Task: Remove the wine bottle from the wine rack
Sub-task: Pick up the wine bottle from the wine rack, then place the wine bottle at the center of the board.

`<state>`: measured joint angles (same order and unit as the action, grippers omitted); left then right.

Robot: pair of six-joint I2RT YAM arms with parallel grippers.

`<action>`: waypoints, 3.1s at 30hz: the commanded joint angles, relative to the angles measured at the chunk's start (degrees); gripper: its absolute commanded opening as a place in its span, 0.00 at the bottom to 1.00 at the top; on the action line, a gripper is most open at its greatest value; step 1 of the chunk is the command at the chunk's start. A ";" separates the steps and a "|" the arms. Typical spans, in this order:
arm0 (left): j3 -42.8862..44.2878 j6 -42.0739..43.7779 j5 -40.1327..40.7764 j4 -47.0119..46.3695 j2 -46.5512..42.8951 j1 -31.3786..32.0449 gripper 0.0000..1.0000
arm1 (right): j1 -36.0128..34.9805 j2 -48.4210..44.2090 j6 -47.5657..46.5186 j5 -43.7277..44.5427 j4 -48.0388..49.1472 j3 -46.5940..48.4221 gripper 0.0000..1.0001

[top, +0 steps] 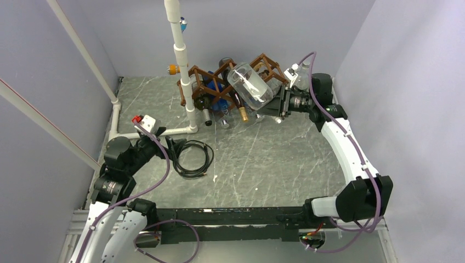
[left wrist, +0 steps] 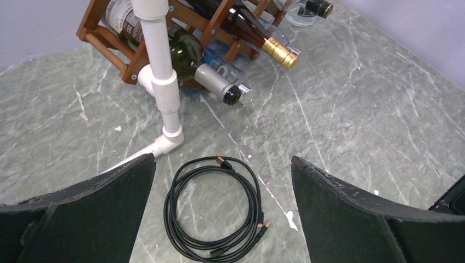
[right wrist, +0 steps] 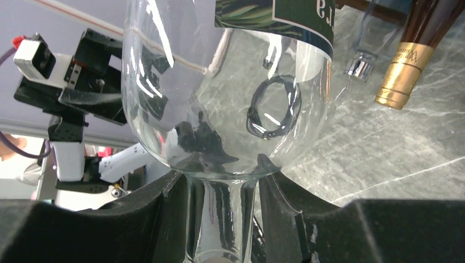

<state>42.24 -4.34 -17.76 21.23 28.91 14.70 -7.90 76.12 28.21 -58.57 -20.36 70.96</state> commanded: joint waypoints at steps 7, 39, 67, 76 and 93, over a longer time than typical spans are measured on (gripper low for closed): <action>-1.43 -1.85 -10.25 -6.01 0.35 -0.29 1.00 | 0.17 -7.08 -14.65 -8.41 -2.14 -0.83 0.00; -3.57 -1.42 -15.83 -10.88 7.11 11.73 1.00 | -2.04 6.81 -68.59 -2.57 -44.79 0.94 0.00; -9.30 24.45 31.71 -41.10 39.57 59.57 1.00 | -8.03 18.03 -82.65 16.20 -58.92 2.59 0.00; -15.26 34.28 29.69 -59.49 45.13 59.48 1.00 | -9.85 18.14 -79.92 19.31 -58.14 2.10 0.00; -14.40 29.98 19.29 -72.64 54.22 53.92 0.99 | -14.17 18.01 -74.03 27.49 -59.94 6.05 0.00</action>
<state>26.65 27.83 6.98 -45.04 81.25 69.49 -21.10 95.59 -47.46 -30.39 -77.91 72.88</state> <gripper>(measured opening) 0.995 0.456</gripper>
